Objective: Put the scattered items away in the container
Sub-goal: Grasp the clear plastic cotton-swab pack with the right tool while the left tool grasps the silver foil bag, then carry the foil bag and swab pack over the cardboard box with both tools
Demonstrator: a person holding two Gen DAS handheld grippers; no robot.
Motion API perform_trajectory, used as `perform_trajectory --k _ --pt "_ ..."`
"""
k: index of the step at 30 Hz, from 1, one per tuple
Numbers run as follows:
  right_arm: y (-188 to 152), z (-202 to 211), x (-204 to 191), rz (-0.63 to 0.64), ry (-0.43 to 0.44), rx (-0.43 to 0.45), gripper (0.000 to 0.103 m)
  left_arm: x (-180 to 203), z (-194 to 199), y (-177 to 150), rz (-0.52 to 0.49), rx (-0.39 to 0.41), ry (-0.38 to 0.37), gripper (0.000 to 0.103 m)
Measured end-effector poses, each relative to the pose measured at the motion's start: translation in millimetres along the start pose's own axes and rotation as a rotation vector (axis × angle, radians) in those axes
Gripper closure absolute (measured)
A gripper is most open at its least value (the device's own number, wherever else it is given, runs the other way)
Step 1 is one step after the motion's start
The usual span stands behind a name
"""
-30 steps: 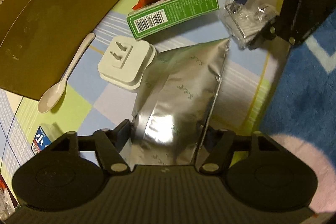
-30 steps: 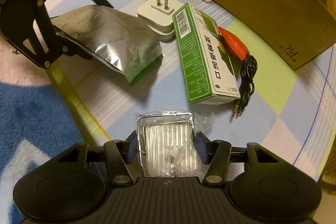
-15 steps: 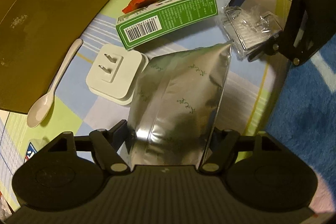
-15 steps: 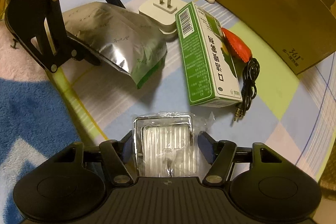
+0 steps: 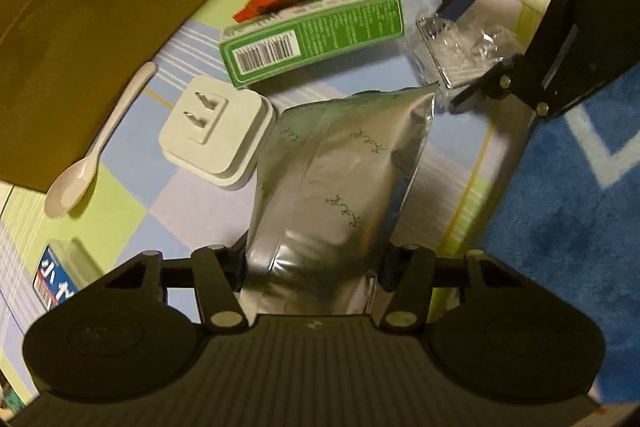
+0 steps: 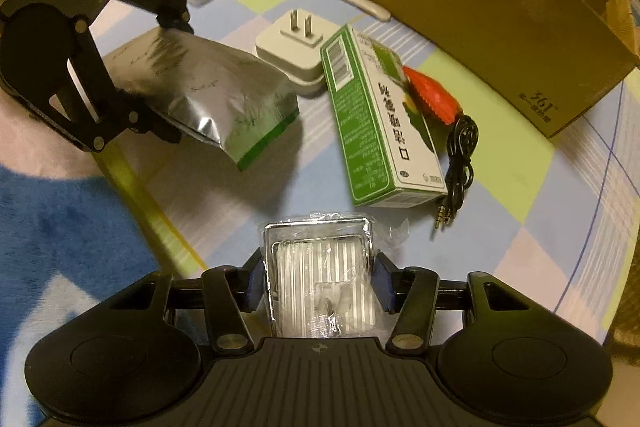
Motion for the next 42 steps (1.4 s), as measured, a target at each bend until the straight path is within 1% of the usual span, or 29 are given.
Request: perform_trajectory --k 3,6,9,17,24,30,34,42 --pt "1.7 8.7 -0.9 -0.017 0.013 0.018 0.053 -2.2 12.9 -2.6 0.024 0.009 0.004 0.051" --pt "4.5 20.5 -3.6 -0.042 0.016 0.039 0.053 -4.0 26.9 -3.3 0.031 0.001 0.025 0.051" --pt "13.5 27.0 -2.5 -0.093 0.019 0.065 0.053 -9.6 41.7 -2.9 0.067 -0.001 0.043 0.051" --pt "38.4 62.1 8.2 -0.235 -0.010 0.145 0.053 -29.3 77.3 0.2 0.246 -0.005 0.072 0.051" --pt "61.3 90.7 11.9 -0.283 -0.039 0.212 0.053 -50.5 108.7 10.8 0.432 0.075 0.059 0.051" --pt "88.9 110.1 19.3 -0.304 -0.049 0.257 0.053 -82.3 127.6 24.6 0.569 0.120 0.070 0.051" --pt "111.2 121.5 28.7 -0.313 -0.071 0.298 0.053 -108.9 134.1 34.5 0.617 0.119 0.116 0.051" --pt "160.6 133.7 61.3 -0.378 -0.076 0.350 0.053 -155.9 137.9 51.1 0.703 0.140 0.150 0.051"
Point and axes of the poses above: each gripper's, at about its wrist camera, not at the fingertips, and z roughly against the way its jaws point, x to its right, y to its top, the point moved 5 cm from there along -z, roughly the way its jaws point, and after that the axes turned 14 degrees about -z, right-handed, at the moved point
